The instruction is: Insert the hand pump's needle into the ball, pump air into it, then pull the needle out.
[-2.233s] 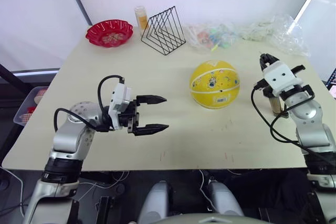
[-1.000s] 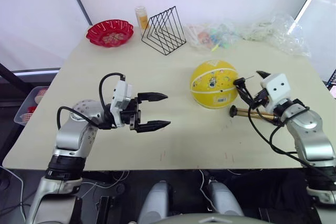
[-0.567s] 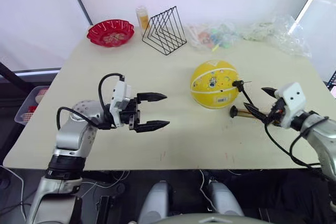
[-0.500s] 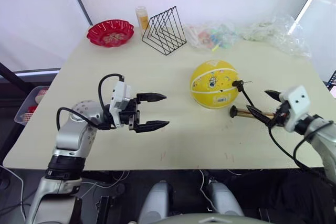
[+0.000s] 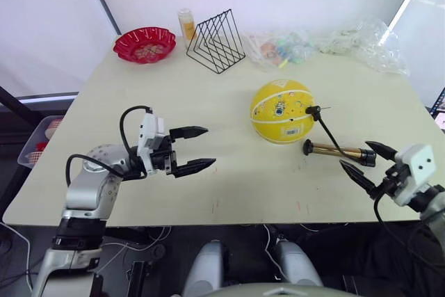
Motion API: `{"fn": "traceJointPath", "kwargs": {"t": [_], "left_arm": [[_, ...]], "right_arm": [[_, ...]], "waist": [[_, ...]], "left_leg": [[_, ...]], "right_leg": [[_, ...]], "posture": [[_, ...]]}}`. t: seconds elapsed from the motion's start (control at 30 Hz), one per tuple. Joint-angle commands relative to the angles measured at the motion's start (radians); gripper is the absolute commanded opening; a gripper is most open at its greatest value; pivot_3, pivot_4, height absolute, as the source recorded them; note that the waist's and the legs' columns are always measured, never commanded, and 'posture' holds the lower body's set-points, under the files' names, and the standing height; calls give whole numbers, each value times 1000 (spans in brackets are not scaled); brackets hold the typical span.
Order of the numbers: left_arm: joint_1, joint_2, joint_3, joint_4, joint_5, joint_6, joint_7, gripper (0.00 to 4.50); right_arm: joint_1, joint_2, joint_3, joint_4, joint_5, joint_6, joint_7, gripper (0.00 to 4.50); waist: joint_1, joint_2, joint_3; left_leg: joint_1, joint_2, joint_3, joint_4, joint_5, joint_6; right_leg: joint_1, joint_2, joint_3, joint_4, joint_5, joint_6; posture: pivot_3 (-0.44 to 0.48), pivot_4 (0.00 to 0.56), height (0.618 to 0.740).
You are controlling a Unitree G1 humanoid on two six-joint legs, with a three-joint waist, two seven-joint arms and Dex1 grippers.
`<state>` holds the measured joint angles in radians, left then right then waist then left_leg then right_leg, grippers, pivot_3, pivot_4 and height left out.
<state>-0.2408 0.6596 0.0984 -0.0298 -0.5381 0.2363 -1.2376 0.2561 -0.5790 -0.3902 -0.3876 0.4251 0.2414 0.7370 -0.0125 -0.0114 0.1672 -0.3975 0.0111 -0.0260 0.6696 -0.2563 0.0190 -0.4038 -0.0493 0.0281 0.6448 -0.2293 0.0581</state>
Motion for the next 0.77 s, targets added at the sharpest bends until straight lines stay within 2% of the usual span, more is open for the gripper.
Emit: {"fn": "traceJointPath", "kwargs": {"t": [0.03, 0.3, 0.4, 0.57, 0.77], "left_arm": [[80, -3, 67, -19, 12, -16, 79, 4500], [227, -6, 115, -31, 34, -33, 170, 4500], [238, -4, 118, -33, 31, -30, 177, 4500], [308, 2, 136, 27, 98, -65, 237, 4500], [328, 5, 132, 45, 130, -127, 240, 4500]], "right_arm": [[58, 17, -97, 52, 19, -78, 16, 4479], [106, 28, -151, 237, 36, -274, 134, 4479], [107, 23, -149, 259, 38, -297, 144, 4479], [126, -4, -169, 393, 35, -360, 213, 4479], [133, -6, -176, 435, 66, -396, 249, 4479]], "waist": [[0, 0, 0], [-1, 0, 0], [1, 0, 0], [1, 1, 0], [2, 1, 0]], "left_leg": [[0, 0, 0, 0, 0, 0], [2, 2, 0, 0, 0, 0], [2, 5, 0, 0, 0, 0], [3, 6, 2, 0, 0, 0], [2, 6, 5, -1, 0, 0]], "right_leg": [[0, 0, 0, 0, 0, 0], [0, 0, 2, 0, -2, -2], [0, 0, 2, 0, -2, -2], [0, 0, 2, 0, -2, -3], [0, 0, 2, 0, -2, -3]], "posture": [[0, 150, 740], [0, 150, 740], [0, 150, 740], [0, 150, 740], [0, 150, 740]]}}
